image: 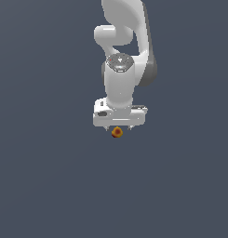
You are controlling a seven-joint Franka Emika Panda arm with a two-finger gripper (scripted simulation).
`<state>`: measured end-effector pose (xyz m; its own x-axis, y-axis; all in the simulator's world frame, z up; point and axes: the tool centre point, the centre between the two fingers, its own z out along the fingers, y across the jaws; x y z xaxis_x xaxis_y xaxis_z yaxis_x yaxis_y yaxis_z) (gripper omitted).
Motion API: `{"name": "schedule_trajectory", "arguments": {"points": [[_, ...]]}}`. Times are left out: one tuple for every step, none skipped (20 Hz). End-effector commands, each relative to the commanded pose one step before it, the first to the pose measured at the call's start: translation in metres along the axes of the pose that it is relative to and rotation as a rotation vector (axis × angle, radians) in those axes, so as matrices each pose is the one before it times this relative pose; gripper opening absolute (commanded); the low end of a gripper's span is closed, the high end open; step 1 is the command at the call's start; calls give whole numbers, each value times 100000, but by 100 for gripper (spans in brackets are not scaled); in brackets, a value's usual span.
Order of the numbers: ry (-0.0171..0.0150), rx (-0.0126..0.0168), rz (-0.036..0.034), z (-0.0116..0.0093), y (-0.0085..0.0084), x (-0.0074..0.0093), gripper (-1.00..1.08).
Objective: Pick up the object and move it to a goal position.
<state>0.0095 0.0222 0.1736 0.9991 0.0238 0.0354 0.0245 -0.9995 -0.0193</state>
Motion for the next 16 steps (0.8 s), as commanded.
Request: {"name": "schedule_trajectory", "arguments": {"points": [[0,0,0,0,1,0,100],[5,69,1,-18,10,10,100],[7,138,9,-49,23,30,100],[14,238,14,-82,39,49,100],[22,351,23,-115,57,67,100],[30,445,33,-145,71,84,100],[30,412,38,-131,65,75,100],[23,306,38,-97,47,55,100],[15,203,37,-62,31,35,100],[7,114,36,-28,19,15,100],[0,0,0,5,-9,-4,100],[-7,-95,-23,21,-7,-9,100],[3,-22,-65,-6,6,6,100],[0,0,0,7,-31,-8,100],[-18,-5,228,42,25,-27,100],[-27,-15,330,72,7,-48,100]]}}
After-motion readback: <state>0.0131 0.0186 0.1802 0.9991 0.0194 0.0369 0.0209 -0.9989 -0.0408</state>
